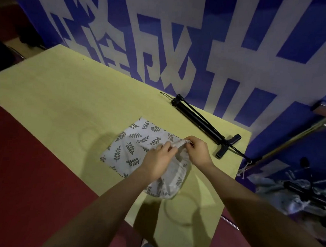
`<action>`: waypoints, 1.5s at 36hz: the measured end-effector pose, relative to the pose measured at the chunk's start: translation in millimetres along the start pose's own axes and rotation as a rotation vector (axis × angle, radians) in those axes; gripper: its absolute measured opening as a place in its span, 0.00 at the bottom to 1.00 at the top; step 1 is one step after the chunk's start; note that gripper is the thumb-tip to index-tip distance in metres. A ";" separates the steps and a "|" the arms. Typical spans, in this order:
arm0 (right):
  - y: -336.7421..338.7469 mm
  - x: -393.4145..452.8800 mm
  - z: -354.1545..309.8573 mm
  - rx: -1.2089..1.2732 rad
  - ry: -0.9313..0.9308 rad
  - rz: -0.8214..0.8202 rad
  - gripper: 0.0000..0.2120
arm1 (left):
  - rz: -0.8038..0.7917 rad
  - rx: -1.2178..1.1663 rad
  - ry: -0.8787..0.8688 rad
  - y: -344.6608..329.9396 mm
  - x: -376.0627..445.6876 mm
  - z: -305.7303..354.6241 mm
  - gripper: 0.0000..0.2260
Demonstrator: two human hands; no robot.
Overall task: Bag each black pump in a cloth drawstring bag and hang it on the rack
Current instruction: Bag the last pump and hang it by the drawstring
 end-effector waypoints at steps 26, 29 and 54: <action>-26.6 -0.5 60.2 -0.478 -0.391 0.055 0.15 | -0.008 -0.225 0.161 28.3 53.7 -49.4 0.35; -28.3 4.3 62.0 -0.493 -0.392 0.054 0.11 | -0.038 -0.279 0.141 19.0 56.8 -47.8 0.36; -22.9 16.2 -28.5 -0.613 0.196 -0.031 0.09 | -0.186 -0.543 0.084 19.8 76.7 -46.3 0.37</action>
Point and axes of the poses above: each hand's wrist, its own x-axis towards the middle knuckle, its own y-axis out of the back of the hand, z = x × y, the point moved 7 cm from there along x, towards the middle knuckle, and after that the axes turned 8 degrees about -x, right-handed, at the moved point
